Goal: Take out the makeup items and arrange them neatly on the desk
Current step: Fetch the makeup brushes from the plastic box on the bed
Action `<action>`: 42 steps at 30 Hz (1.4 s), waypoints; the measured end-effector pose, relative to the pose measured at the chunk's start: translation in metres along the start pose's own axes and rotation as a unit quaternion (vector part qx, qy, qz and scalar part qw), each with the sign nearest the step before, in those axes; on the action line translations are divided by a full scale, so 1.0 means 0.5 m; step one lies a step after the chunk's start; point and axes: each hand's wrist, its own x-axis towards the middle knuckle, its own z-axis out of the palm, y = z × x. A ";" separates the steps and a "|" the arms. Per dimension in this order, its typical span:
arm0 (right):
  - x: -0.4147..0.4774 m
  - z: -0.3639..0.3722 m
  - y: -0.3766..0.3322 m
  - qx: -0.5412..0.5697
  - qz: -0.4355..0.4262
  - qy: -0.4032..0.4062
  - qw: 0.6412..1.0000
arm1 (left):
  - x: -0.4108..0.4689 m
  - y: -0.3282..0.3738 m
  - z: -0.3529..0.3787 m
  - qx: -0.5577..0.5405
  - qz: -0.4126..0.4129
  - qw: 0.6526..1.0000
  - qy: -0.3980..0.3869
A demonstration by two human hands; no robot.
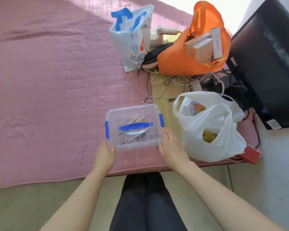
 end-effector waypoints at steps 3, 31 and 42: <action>0.059 0.028 0.005 0.014 -0.003 -0.003 1.000 | 0.062 -0.006 0.007 -0.059 -0.041 0.997 0.012; 0.248 0.186 0.104 0.143 0.100 0.091 0.980 | 0.267 -0.077 0.138 -0.183 -0.019 0.962 0.203; 0.252 0.186 0.135 0.218 0.131 0.093 0.963 | 0.299 -0.103 0.133 -0.265 -0.135 0.940 0.164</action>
